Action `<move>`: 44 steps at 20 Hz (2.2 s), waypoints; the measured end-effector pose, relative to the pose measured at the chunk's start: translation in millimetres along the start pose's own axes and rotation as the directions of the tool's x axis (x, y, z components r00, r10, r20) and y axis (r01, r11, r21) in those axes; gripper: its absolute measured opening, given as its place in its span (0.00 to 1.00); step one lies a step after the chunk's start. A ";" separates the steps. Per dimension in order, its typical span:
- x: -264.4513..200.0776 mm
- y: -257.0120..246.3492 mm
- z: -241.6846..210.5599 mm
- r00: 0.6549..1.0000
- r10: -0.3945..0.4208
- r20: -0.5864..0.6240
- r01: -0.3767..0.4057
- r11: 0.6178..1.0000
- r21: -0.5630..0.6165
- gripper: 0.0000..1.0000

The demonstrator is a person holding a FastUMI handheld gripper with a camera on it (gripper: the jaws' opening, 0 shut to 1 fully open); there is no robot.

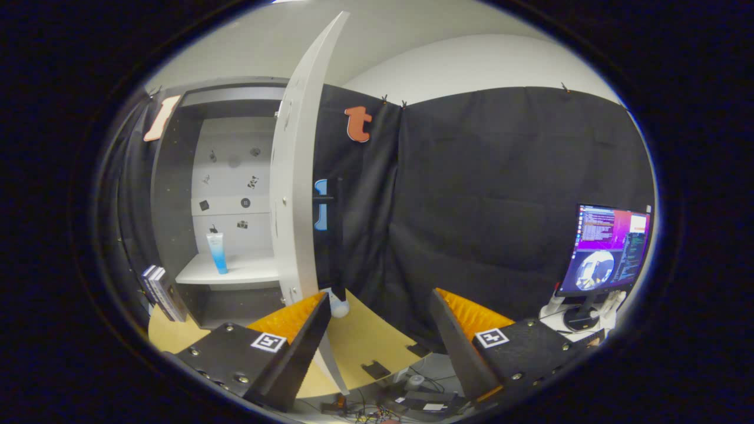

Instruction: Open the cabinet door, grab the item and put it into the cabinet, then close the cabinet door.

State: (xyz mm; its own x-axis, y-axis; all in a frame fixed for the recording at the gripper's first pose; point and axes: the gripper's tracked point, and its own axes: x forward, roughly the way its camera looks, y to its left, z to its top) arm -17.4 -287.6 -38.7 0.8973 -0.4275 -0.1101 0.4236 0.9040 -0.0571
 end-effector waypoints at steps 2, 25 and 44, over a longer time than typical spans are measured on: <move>5.9 0.5 -2.1 1.000 -0.008 -0.002 0.008 1.000 0.013 0.99; -38.2 136.8 -7.9 0.929 0.368 0.046 -0.371 0.927 0.057 0.97; -13.8 326.1 -5.7 0.739 0.674 0.021 -0.674 0.737 0.056 1.00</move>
State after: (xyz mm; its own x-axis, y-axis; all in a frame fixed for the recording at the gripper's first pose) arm 107.6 13.1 -61.5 0.9509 0.2933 -0.0987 -0.2853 0.9545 0.0872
